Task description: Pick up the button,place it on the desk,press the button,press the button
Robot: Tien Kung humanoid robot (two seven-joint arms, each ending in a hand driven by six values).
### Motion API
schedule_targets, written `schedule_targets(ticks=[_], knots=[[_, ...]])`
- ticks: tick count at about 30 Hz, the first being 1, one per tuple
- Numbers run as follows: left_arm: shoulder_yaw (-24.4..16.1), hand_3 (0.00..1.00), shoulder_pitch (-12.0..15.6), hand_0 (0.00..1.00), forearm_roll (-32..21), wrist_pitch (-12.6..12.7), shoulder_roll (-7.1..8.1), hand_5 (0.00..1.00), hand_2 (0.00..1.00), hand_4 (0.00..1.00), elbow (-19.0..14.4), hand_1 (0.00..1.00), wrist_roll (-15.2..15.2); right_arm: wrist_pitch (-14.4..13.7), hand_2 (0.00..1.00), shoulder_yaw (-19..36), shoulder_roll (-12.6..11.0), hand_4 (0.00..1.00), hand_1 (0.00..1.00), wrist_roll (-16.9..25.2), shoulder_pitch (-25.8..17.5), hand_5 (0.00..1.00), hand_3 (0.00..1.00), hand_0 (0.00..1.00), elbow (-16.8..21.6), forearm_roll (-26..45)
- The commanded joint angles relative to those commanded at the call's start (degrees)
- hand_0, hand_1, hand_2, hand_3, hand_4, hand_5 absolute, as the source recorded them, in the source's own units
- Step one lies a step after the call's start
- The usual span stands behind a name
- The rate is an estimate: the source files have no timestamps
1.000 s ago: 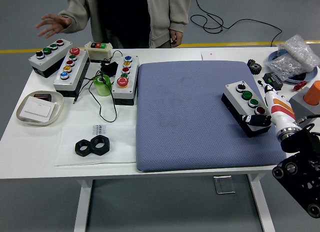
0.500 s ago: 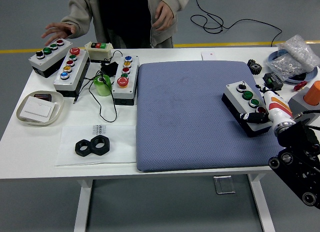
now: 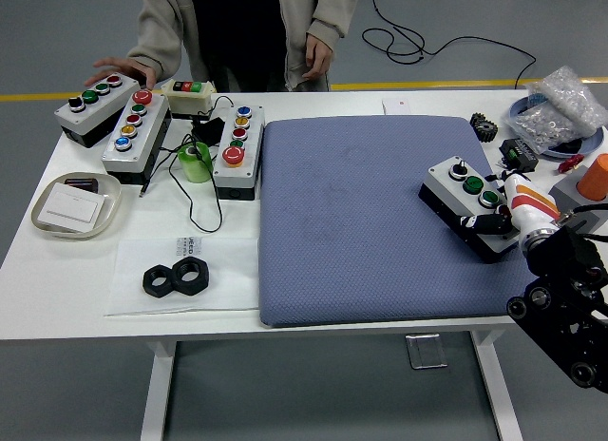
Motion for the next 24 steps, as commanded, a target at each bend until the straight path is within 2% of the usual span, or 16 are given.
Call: schedule_targets(ticks=[5,6,9,11,15,17,18,20,24], knots=[[-0.05,0.818,-0.02,0.720,0.04,0.01,0.00,0.998,0.845,0.606,0.02,0.825,0.01,-1.09,0.455,-1.21,-1.42,0.872,0.370,1.47,-0.13,0.086,0.613,0.365,1.47,-0.09],[-0.06,0.817,-0.03,0.720,0.02,0.01,-0.01,0.998,0.845,0.606,0.03,0.825,0.01,-1.75,0.421,-2.16,-2.25,0.728,0.324,2.36,-0.13,0.053,0.519,0.337,2.25,-0.49],[-0.11,0.817,-0.03,0.720,0.10,0.00,-0.02,0.998,0.845,0.606,0.04,0.825,0.05,-2.48,0.421,-3.84,-3.76,0.728,0.324,4.61,-0.09,0.053,0.519,0.337,3.69,-0.74],[-0.13,0.817,-0.01,0.720,0.07,0.00,-0.02,0.998,0.845,0.606,0.05,0.825,0.04,-2.47,0.421,-5.34,-5.29,0.728,0.324,8.17,0.06,0.053,0.519,0.337,5.21,0.69],[-0.23,0.817,0.00,0.719,0.18,-0.02,-0.02,0.998,0.844,0.606,0.06,0.825,0.08,0.08,0.421,-8.22,-7.87,0.706,0.327,16.94,0.90,0.057,0.515,0.349,7.54,2.05],[-0.29,0.817,-0.01,0.719,0.26,0.00,-0.04,0.998,0.844,0.606,0.07,0.825,0.09,2.43,0.421,-10.01,-9.17,0.706,0.327,21.70,1.88,0.057,0.515,0.349,8.38,1.36],[-0.27,0.817,-0.02,0.719,0.26,-0.01,-0.04,0.998,0.844,0.606,0.07,0.824,0.10,3.49,0.422,-10.86,-9.63,0.648,0.326,24.31,2.32,0.016,0.519,0.354,8.63,1.03],[-0.37,0.817,-0.03,0.719,0.39,-0.01,-0.04,0.998,0.844,0.606,0.07,0.824,0.14,5.17,0.422,-12.22,-10.42,0.648,0.326,28.87,3.11,0.016,0.519,0.354,9.13,1.90],[-0.44,0.817,-0.02,0.721,0.42,0.02,-0.08,0.998,0.844,0.607,0.09,0.824,0.16,6.57,0.420,-14.52,-11.78,0.631,0.318,33.95,4.58,0.017,0.522,0.347,10.49,5.00]])
